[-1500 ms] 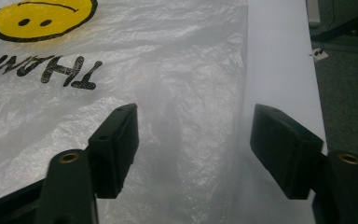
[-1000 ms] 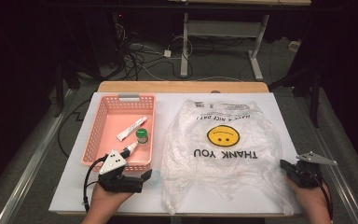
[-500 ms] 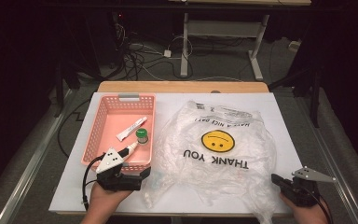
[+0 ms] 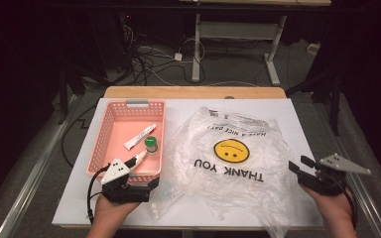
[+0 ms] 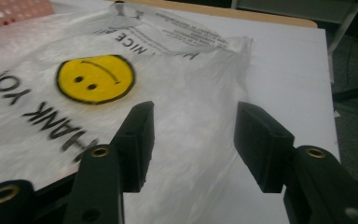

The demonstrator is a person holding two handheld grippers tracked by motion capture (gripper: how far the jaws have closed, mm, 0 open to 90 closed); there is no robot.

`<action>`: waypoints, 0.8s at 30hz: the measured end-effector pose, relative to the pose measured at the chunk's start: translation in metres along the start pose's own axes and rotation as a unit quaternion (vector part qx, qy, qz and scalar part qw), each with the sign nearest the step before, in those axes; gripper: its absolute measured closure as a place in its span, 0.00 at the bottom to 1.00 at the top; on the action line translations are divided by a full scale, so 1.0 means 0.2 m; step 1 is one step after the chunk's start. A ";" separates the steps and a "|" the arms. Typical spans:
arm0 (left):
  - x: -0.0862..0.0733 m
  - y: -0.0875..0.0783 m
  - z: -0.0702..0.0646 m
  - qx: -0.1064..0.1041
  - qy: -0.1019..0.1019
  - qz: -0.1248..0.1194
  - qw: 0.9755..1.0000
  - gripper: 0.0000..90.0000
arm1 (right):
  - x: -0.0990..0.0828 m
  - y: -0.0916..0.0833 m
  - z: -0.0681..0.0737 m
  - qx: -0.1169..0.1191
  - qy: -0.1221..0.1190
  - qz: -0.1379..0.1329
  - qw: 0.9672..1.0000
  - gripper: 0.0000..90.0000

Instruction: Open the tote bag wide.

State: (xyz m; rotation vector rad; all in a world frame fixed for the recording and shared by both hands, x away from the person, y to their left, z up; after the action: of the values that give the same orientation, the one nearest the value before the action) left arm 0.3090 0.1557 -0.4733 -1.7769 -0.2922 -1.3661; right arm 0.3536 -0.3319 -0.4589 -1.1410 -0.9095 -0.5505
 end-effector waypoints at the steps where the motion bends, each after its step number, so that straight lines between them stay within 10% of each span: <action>1: 0.00 0.00 0.00 0.006 0.001 0.002 1.000 0.00 | 0.02 0.04 -0.02 0.001 0.005 0.004 1.000 0.52; 16: 0.01 -0.01 -0.01 -0.004 0.010 0.006 1.000 0.00 | 0.28 0.57 -0.20 -0.011 0.031 0.039 0.999 0.37; 24: 0.01 -0.01 -0.01 0.000 0.016 0.003 1.000 0.00 | 0.19 0.77 -0.25 -0.003 0.040 0.110 0.993 0.26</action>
State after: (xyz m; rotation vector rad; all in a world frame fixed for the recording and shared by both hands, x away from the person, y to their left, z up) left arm 0.3060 0.1550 -0.4707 -1.7528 -0.2691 -1.3894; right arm 0.5091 -0.3223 -0.5156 -1.1996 -0.7018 -0.4156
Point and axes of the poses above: each handheld gripper's, and its own axes: y roughly forward along the jaws, x roughly out of its top, z roughly to its left, the point moved 6 cm from there along y, roughly forward along the jaws, and after that the axes turned 9 degrees about y, right-handed, at the moved point
